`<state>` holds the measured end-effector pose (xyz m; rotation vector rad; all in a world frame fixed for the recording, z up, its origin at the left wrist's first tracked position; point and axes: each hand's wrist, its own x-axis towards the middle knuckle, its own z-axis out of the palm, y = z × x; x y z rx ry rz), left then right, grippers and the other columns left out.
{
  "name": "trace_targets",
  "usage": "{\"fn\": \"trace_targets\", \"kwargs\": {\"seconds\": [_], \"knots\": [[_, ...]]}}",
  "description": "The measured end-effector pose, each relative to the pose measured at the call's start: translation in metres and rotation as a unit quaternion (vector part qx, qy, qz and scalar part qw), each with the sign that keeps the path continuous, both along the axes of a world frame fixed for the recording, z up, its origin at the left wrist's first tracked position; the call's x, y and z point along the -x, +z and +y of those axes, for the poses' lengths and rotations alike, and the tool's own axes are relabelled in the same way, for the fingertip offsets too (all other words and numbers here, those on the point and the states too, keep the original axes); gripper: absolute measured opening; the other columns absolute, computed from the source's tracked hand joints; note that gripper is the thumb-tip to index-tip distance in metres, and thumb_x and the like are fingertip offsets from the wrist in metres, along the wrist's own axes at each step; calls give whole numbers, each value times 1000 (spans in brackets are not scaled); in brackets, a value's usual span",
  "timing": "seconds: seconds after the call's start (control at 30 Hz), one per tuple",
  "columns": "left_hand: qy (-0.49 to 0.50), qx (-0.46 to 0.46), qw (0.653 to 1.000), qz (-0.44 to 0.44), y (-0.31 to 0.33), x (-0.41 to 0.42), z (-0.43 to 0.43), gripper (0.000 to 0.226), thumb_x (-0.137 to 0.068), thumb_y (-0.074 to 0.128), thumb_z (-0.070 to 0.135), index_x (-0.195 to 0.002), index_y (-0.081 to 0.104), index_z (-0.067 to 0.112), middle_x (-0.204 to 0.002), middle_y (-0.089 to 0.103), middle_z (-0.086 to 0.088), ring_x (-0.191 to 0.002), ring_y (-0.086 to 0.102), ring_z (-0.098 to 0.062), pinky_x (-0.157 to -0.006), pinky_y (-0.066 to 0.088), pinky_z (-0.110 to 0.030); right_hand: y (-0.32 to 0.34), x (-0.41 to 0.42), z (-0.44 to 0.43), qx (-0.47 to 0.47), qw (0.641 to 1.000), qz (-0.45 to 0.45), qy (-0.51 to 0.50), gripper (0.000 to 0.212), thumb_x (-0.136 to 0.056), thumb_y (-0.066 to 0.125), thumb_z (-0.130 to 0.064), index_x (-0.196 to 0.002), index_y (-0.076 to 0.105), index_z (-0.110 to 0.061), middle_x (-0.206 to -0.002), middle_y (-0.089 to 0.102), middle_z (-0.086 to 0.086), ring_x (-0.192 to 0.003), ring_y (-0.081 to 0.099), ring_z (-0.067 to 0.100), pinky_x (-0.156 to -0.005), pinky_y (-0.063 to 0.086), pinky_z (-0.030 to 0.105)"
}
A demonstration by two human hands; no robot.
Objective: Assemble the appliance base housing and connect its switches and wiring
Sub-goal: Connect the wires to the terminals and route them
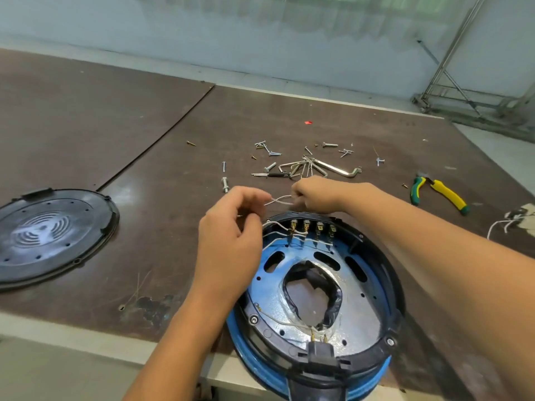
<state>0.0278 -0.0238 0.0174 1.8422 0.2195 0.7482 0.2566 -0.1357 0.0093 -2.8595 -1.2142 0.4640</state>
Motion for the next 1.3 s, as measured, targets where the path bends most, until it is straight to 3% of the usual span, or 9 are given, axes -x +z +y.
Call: {"fn": "trace_targets", "kwargs": {"seconds": [0.17, 0.23, 0.33, 0.47, 0.73, 0.83, 1.0, 1.13, 1.3], "knots": [[9, 99, 995, -11, 12, -7, 1, 36, -87, 58, -6, -105, 70, 23, -89, 73, 9, -89, 69, -4, -80, 54, -17, 40, 45, -37, -218, 969, 83, -81, 24, -102, 49, -13, -80, 57, -13, -74, 58, -5, -65, 48, 6, -62, 38, 26], [1, 107, 994, -12, 19, -11, -3, 29, -88, 66, 1, -108, 70, 21, -93, 74, 7, -91, 70, -2, -81, 54, -14, 50, 76, -54, -322, 914, 225, -97, 24, -104, 50, -16, -80, 56, -13, -71, 55, -4, -58, 43, 2, -58, 36, 22], [-43, 157, 987, 0, 29, -16, -16, 23, -88, 73, 14, -109, 71, 20, -95, 76, 6, -90, 71, -2, -79, 53, -13, 58, 115, -76, -427, 767, 471, -88, 16, -100, 53, -22, -88, 53, -11, -76, 52, 3, -62, 39, 9, -53, 31, 21], [-126, 262, 957, 9, 36, -19, -32, 19, -90, 69, 12, -108, 69, 11, -91, 78, -5, -86, 75, -19, -78, 60, -27, 55, 141, -86, -445, 710, 537, -94, 15, -96, 52, -25, -91, 52, -11, -74, 51, 2, -61, 37, 10, -52, 31, 19], [-132, 313, 939, 43, 29, -20, -29, 14, -86, 71, 9, -99, 74, 9, -85, 77, -8, -72, 71, -12, -68, 56, -20, 30, 157, -88, -441, 758, 471, -100, 15, -101, 57, -18, -86, 60, -13, -77, 61, 6, -65, 50, 16, -57, 37, 27], [-107, 221, 967, 65, 25, -22, -24, 12, -89, 69, 10, -93, 78, 17, -78, 76, -2, -69, 66, -5, -66, 54, -15, 33, 150, -101, -496, 796, 304, -166, 7, -99, 59, -7, -101, 65, -10, -80, 69, 5, -65, 55, 16, -52, 40, 24], [-109, -17, 986, 127, 22, -22, -27, 15, -92, 65, 22, -82, 76, 25, -72, 72, 4, -61, 62, -8, -57, 53, -19, 41, 133, -123, -602, 757, 169, -188, 13, -96, 58, 2, -99, 67, -7, -72, 67, 4, -55, 55, 2, -54, 42, 10], [-123, -144, 970, 155, 24, -24, -41, 15, -95, 63, 24, -86, 76, 24, -66, 70, 12, -60, 61, 2, -57, 45, -10, 31, 125, -122, -534, 829, 65, -154, 17, -92, 69, -8, -105, 73, -18, -81, 72, 1, -71, 63, 23, -68, 53, 33], [-119, -171, 962, 174, 16, -18, -51, 16, -94, 63, 23, -86, 77, 22, -66, 70, 11, -66, 63, -1, -65, 48, -21, 17, 126, -113, -424, 901, 11, -90, 20, -84, 80, -23, -103, 78, -26, -83, 74, -14, -77, 68, 0, -72, 51, 15]]}}
